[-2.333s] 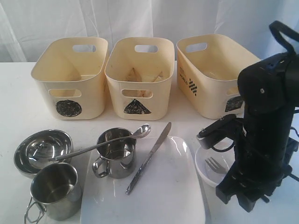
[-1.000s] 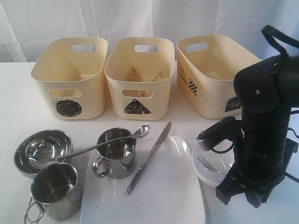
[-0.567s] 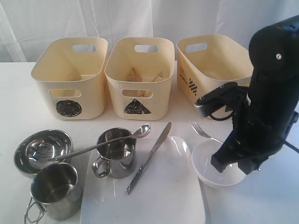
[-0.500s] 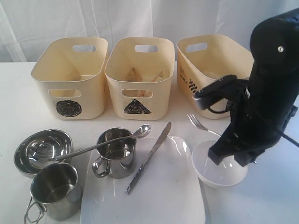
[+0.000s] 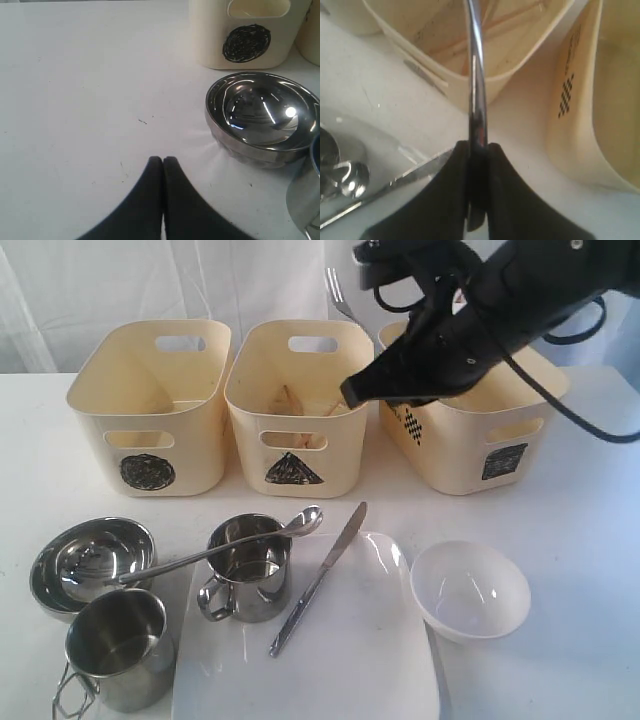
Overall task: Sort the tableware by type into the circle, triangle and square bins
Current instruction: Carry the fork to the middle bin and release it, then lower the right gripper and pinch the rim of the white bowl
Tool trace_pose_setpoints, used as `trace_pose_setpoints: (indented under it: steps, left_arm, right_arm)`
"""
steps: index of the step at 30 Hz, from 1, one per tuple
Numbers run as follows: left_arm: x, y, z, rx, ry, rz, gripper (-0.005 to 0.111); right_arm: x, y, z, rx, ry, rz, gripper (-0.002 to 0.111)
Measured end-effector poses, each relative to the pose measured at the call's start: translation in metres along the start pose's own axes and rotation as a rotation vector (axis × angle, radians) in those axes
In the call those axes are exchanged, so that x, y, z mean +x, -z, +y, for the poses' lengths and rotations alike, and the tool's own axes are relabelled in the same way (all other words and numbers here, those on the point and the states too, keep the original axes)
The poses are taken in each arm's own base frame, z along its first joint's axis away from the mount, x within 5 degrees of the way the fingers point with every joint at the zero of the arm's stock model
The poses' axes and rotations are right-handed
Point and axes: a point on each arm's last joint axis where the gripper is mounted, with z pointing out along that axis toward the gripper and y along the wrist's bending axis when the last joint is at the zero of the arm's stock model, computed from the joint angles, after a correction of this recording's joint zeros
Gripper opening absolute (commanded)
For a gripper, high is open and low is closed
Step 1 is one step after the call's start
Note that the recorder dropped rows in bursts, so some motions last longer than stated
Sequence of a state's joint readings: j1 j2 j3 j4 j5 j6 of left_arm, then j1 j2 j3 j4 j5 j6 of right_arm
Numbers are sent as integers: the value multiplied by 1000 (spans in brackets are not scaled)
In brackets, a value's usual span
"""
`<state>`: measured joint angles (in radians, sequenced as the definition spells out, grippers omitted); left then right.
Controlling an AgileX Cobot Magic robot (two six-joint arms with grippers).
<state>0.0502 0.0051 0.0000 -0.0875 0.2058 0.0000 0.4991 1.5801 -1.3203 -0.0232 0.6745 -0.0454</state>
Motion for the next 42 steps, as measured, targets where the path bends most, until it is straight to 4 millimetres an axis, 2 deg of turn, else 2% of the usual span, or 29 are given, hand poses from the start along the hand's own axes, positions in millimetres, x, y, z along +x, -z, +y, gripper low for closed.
trace_pose_setpoints:
  steps: [5, 11, 13, 14, 15, 16, 18, 19, 23, 26, 30, 32, 35, 38, 42]
  left_arm:
    - [0, 0, 0, 0, 0, 0, 0]
    - [0, 0, 0, 0, 0, 0, 0]
    - [0, 0, 0, 0, 0, 0, 0]
    - [0, 0, 0, 0, 0, 0, 0]
    - [0, 0, 0, 0, 0, 0, 0]
    - [0, 0, 0, 0, 0, 0, 0]
    - [0, 0, 0, 0, 0, 0, 0]
    - [0, 0, 0, 0, 0, 0, 0]
    - [0, 0, 0, 0, 0, 0, 0]
    - [0, 0, 0, 0, 0, 0, 0]
    - [0, 0, 0, 0, 0, 0, 0]
    - [0, 0, 0, 0, 0, 0, 0]
    - [0, 0, 0, 0, 0, 0, 0]
    - [0, 0, 0, 0, 0, 0, 0]
    - [0, 0, 0, 0, 0, 0, 0]
  right_arm:
    - [-24, -41, 0, -4, -8, -73, 0]
    - [-43, -89, 2, -29, -57, -135, 2]
    - [-46, -100, 2, -38, -82, -141, 8]
    - [-47, -104, 3, -43, -94, -143, 17]
    - [-50, -108, 3, -53, -118, -148, 21]
    - [-51, -109, 4, -57, -126, -152, 32]
    - [-57, -107, 3, -62, -137, -176, 41]
    - [-60, -105, 3, -64, -140, -186, 43]
    - [-60, -99, 4, -67, -135, -146, 36]
    - [-53, -66, -1, -14, -42, -4, 34]
    - [-37, -3, -14, 113, 39, 226, 34]
    - [-32, 17, -16, 134, 17, 277, 34]
    - [-29, 39, -17, 150, -29, 265, 36]
    - [-15, 49, -17, 155, -58, 285, 43]
    - [16, 36, -15, 161, -84, 404, 57]
